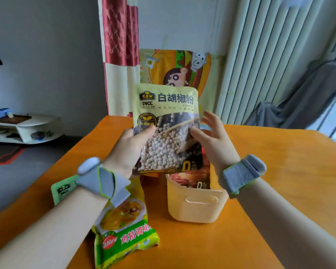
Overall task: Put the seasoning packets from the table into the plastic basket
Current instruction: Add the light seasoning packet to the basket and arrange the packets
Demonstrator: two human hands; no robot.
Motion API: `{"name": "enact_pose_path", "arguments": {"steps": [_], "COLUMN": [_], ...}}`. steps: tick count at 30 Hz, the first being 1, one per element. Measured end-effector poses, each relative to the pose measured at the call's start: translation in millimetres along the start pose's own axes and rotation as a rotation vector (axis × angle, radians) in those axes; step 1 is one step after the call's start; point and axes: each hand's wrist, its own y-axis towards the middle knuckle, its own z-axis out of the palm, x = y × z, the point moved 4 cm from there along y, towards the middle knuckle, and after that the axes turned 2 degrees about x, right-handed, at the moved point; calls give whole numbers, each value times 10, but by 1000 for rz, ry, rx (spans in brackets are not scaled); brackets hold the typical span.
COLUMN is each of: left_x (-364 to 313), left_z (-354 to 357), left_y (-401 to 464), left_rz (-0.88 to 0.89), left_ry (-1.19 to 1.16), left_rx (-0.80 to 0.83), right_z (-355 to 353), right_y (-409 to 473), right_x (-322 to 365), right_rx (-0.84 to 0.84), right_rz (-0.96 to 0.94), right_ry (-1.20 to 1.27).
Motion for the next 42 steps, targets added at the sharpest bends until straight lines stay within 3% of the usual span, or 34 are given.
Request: {"name": "enact_pose_path", "arguments": {"steps": [2,5,7,10,13,14,17,20,23,29,34,37,39,42], "left_x": [36,82,143,209,357,393,520,732,778,771,766,725,744,709], "left_z": [166,411,508,714,724,697,709,816,957,941,930,954,976,933], "left_y": [152,379,515,771,1008,1073,1216,1226,1171,1207,1283,1191,1058,870], "left_rz": [5,62,78,131,21,35,147,146,186,324,303,302,325,366], "left_ry": [95,226,295,279,118,164,721,1293,1542,1662,1653,1549,1447,1377], "left_rx": [54,174,206,249,280,268,387,509,493,317,302,439,594,667], "right_z": [-164,-314,-391,-570,-739,-771,-838,-902,-890,-774,-715,-637,-599,-576], "right_y": [124,247,300,473,562,585,676,772,848,839,851,808,793,824], "right_x": [-126,-265,-298,-413,-553,-601,-726,-720,-727,-761,-858,-868,-823,-742], "right_rx": [11,153,190,77,-81,-110,-217,-324,-367,-355,-363,-350,-373,-390], "right_rz": [136,320,338,280,214,208,197,136,112,131,270,424,419,375], "right_ry": [-5,341,515,608,698,741,825,825,810,800,843,924,1028,1039]}}
